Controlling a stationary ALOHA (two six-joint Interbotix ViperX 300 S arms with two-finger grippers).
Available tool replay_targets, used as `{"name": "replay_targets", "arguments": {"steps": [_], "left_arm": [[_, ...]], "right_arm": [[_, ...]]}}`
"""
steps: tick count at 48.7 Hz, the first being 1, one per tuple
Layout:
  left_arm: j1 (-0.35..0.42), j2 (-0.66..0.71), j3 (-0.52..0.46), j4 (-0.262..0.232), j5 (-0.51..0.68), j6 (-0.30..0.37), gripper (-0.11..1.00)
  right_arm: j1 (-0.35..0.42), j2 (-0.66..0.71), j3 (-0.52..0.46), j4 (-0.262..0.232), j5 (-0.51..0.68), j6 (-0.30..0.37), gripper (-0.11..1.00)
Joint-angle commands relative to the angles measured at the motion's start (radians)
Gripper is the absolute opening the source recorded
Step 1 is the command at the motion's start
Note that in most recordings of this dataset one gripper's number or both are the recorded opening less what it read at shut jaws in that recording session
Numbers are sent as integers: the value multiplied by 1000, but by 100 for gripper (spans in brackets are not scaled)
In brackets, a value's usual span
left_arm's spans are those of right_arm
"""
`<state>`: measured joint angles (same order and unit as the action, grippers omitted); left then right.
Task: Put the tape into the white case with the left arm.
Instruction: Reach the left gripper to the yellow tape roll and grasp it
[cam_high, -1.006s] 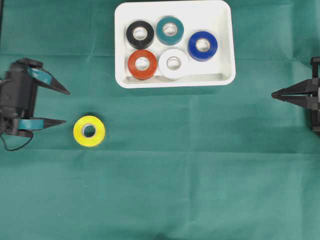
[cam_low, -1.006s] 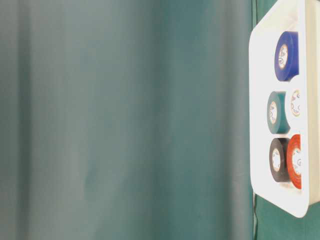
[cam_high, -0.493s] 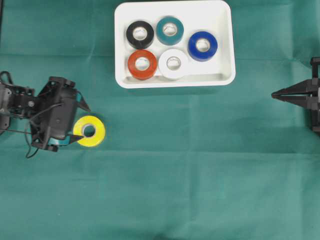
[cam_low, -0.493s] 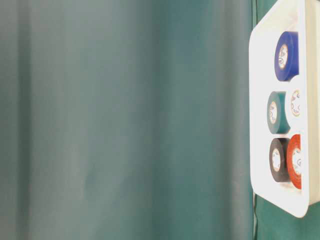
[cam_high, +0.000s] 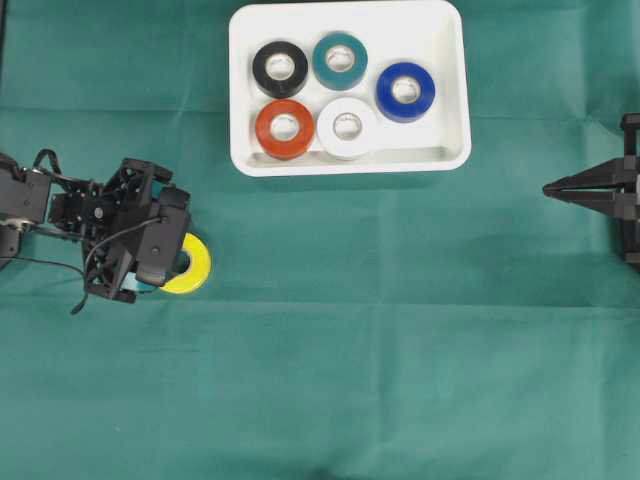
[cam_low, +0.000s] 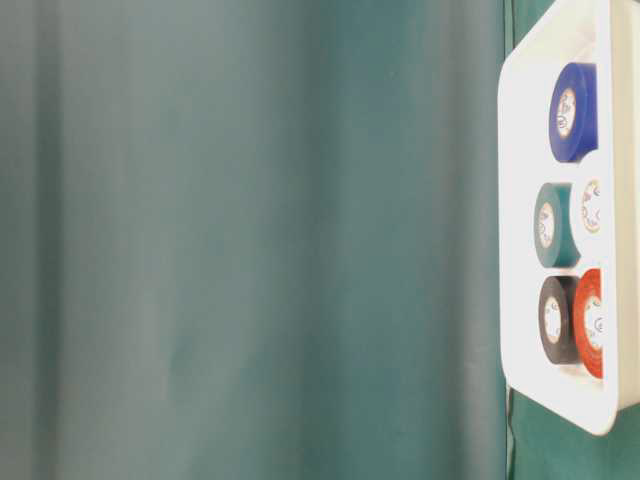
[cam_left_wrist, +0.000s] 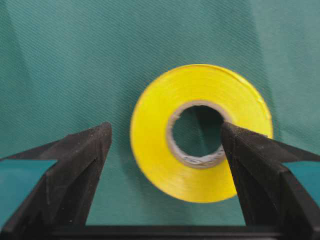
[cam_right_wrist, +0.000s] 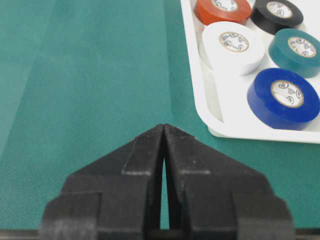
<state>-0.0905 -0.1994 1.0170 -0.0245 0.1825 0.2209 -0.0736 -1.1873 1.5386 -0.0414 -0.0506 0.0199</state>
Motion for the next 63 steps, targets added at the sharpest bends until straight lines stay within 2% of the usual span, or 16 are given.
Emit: {"name": "replay_targets", "arguments": {"steps": [1, 28, 31, 39, 41, 55, 63], "left_arm": [[20, -6, -18, 2, -6, 9, 88], [29, 46, -26, 3, -28, 23, 85], [29, 48, -23, 2, -26, 23, 79], [29, 48, -23, 2, -23, 23, 31], [29, 48, -23, 2, -21, 23, 23], [17, 23, -28, 2, 8, 17, 24], [-11, -34, -54, -2, 86, 11, 24]], "right_arm": [[-2, 8, -11, -2, -11, 2, -9], [-2, 8, -11, -2, -11, 2, -9], [-2, 8, -11, -2, -11, 2, -9], [-2, 8, -11, -2, -11, 2, -9], [-2, 8, -11, -2, -11, 2, -9], [-2, 8, -11, -2, -9, 2, -9], [-2, 8, -11, -2, -9, 2, -9]]}}
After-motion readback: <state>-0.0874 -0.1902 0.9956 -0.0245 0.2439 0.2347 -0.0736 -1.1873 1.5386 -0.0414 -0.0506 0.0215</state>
